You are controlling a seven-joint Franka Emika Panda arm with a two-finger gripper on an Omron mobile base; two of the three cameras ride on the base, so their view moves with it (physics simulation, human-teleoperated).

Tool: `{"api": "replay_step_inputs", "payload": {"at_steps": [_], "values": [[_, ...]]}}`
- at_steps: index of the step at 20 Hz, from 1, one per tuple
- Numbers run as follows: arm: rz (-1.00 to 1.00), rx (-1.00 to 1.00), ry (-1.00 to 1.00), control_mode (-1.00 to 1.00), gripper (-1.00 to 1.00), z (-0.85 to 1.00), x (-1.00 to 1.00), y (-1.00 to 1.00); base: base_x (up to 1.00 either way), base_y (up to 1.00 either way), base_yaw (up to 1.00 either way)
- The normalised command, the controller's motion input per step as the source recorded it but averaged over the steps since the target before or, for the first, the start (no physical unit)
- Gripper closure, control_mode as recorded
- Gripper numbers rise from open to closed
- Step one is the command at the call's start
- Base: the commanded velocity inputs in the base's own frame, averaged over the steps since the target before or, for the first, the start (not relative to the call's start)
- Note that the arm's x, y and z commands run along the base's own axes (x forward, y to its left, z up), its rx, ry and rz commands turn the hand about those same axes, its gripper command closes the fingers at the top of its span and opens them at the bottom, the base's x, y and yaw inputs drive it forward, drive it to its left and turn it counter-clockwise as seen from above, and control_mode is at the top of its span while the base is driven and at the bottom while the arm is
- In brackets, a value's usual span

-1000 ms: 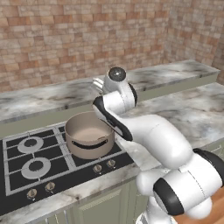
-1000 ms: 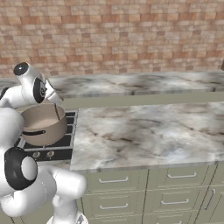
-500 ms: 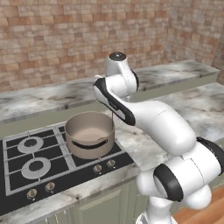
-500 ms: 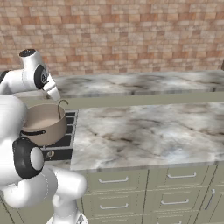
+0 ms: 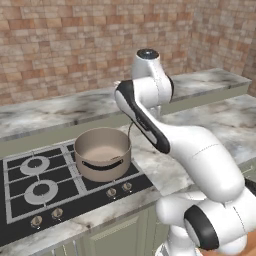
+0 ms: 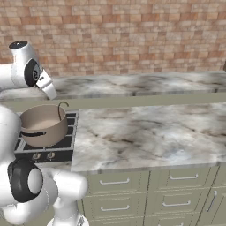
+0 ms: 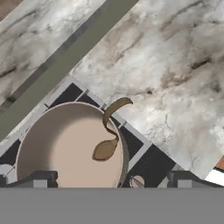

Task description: Open the cabinet and move the ladle to the pot. Then close the cabinet.

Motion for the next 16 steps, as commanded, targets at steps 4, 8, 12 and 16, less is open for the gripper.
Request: {"api": "replay_step_inputs", "payload": {"at_steps": [4, 8, 12, 16], "values": [[0.26, 0.00, -0.06, -1.00, -1.00, 0.14, -0.67, -0.30, 0.00, 0.00, 0.00], [0.28, 0.00, 0.00, -1.00, -1.00, 0.47, -0.47, -0.26, 0.00, 0.00, 0.00], [0.25, 0.00, 0.00, -1.00, -1.00, 0.59, -0.38, -0.19, 0.00, 0.00, 0.00], [0.11, 0.00, -0.04, -1.00, -1.00, 0.39, -0.35, 0.00, 0.00, 0.00, 0.00]]}}
